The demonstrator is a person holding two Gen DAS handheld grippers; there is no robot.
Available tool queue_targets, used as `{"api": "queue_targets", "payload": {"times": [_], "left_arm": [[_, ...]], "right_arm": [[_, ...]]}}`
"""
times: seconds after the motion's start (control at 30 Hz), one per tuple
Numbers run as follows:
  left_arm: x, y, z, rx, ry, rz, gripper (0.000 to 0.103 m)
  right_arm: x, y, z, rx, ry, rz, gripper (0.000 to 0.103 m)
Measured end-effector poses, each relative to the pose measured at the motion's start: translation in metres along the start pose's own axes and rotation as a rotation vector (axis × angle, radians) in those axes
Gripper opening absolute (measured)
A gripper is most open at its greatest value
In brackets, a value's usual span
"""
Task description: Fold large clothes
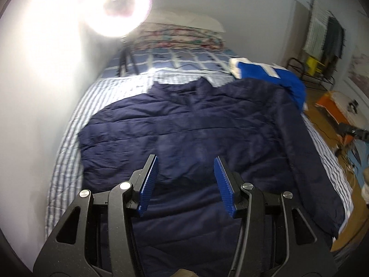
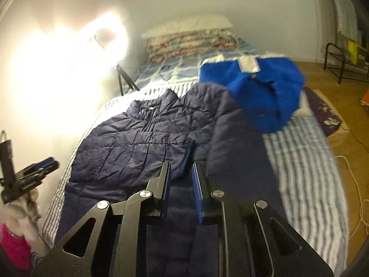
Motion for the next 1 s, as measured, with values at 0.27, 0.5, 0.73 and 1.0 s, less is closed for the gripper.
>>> {"api": "queue_targets", "payload": {"times": [0.27,0.5,0.73,1.0], "left_arm": [[0.088,0.021,0.004,-0.045,0.149,0.115,0.052],[0.195,0.065,0.002,-0.116,0.320,0.267,0.052],[0.313,0.112,-0.015,-0.174,0.510,0.455,0.052],[0.416,0.167,-0.011,-0.267,0.587,0.641,0.052]], "right_arm": [[0.043,0.046,-0.085,0.094,0.041,0.090,0.034],[0.086,0.096,-0.138,0.129,0.094,0.143,0.034],[0.118,0.137,-0.186,0.179,0.173,0.192,0.036],[0.151,0.165,-0.218,0.237,0.202,0.280,0.036]]}}
Point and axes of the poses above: each gripper's, at about its wrist camera, not at the fingertips, and z roughly the way its jaws point, x to its right, y to its underside, the point moved 1 cm from there along z, roughly the way its jaws point, and after that the axes turned 2 degrees about z, right-handed, at the moved point
